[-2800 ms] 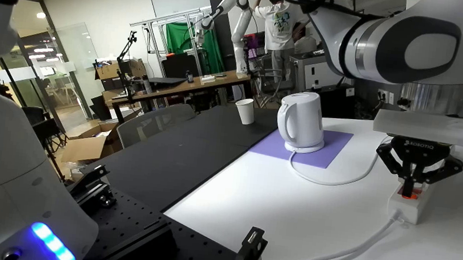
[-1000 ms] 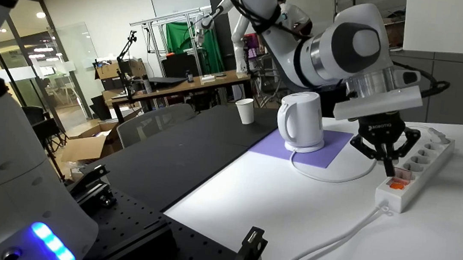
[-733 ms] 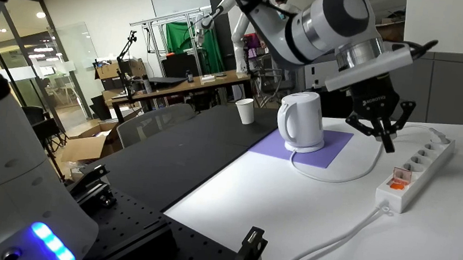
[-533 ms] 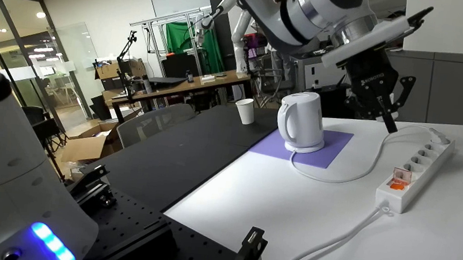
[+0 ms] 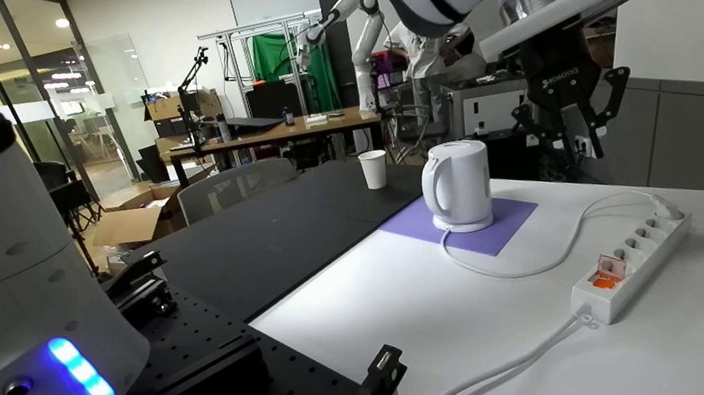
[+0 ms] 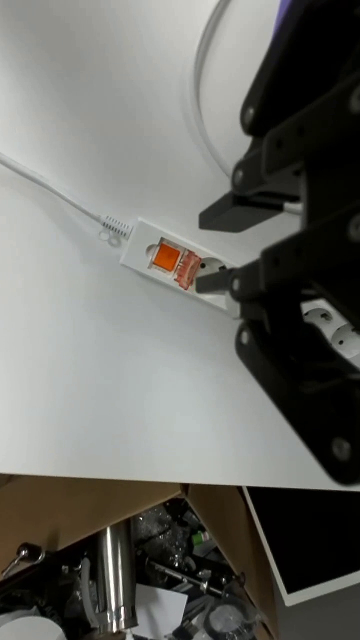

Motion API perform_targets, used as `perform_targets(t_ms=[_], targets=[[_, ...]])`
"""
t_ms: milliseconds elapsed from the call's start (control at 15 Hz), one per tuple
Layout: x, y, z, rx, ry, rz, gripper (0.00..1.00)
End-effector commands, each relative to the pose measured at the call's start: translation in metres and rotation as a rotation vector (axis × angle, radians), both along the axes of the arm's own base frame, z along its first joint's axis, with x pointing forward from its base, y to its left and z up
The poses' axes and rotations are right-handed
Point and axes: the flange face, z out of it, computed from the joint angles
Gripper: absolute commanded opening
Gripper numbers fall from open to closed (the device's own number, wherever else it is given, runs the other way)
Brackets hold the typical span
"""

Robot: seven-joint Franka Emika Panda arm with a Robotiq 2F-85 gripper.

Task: Turn off the switch on the adapter

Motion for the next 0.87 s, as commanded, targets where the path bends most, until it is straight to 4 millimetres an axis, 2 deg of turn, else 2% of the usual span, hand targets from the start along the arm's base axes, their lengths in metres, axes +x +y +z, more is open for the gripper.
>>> perform_targets(t_ms=[0, 400, 533, 600, 667, 800], targets=[[-0.009, -0.001, 0.024, 0.078, -0.085, -0.067, 0.6], [-0.01, -0.008, 0.04, 0.12, -0.133, -0.12, 1.0], [-0.005, -0.011, 0.032, 0.107, -0.121, -0.11, 1.0], [-0.005, -0.011, 0.032, 0.107, -0.119, -0.11, 0.96], [-0.005, -0.01, 0.031, 0.108, -0.118, -0.109, 1.0], [-0.005, -0.01, 0.028, 0.109, -0.115, -0.108, 1.0]])
